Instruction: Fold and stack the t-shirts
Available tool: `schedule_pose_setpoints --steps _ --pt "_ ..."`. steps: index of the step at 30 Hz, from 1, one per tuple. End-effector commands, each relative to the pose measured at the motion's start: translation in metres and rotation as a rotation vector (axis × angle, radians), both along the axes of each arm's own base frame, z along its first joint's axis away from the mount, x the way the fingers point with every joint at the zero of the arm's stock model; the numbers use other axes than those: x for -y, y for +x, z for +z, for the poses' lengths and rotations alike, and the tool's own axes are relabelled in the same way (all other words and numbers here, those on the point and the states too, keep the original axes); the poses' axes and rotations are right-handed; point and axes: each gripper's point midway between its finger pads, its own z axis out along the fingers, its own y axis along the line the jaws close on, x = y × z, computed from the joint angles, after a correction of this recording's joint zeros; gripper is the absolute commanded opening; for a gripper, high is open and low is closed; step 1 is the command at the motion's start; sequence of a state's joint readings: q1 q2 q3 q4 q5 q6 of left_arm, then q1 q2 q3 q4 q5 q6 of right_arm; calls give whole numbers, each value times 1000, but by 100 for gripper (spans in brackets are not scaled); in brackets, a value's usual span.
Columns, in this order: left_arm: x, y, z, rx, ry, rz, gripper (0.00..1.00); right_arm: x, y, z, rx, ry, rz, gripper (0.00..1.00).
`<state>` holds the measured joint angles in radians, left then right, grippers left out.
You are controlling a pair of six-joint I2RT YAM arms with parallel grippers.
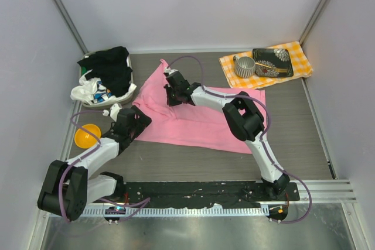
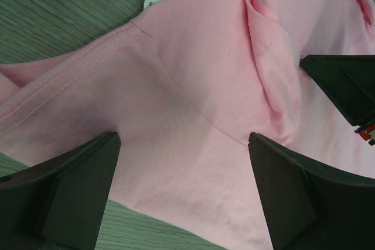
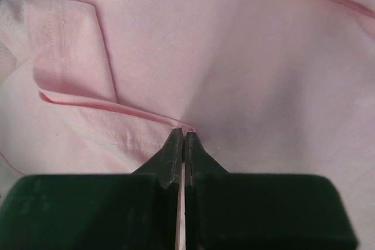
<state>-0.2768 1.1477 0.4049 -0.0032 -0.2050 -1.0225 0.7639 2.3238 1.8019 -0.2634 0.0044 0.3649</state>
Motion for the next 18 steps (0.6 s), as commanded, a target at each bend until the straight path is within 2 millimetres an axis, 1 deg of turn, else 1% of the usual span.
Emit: schedule_pose_setpoints --steps 1,8,9,11,18 --pt "-11 -19 -22 -79 41 25 98 2 10 21 66 -6 -23 1" --pt "-11 -19 -22 -81 42 24 98 12 17 39 125 -32 -59 1" --pt "-11 -19 -22 -80 43 25 97 14 19 44 138 -33 -68 1" --pt "-12 -19 -22 -83 47 24 98 20 19 46 145 -46 -82 1" --pt "-12 -18 -21 -80 51 24 98 36 19 63 200 -55 -145 1"
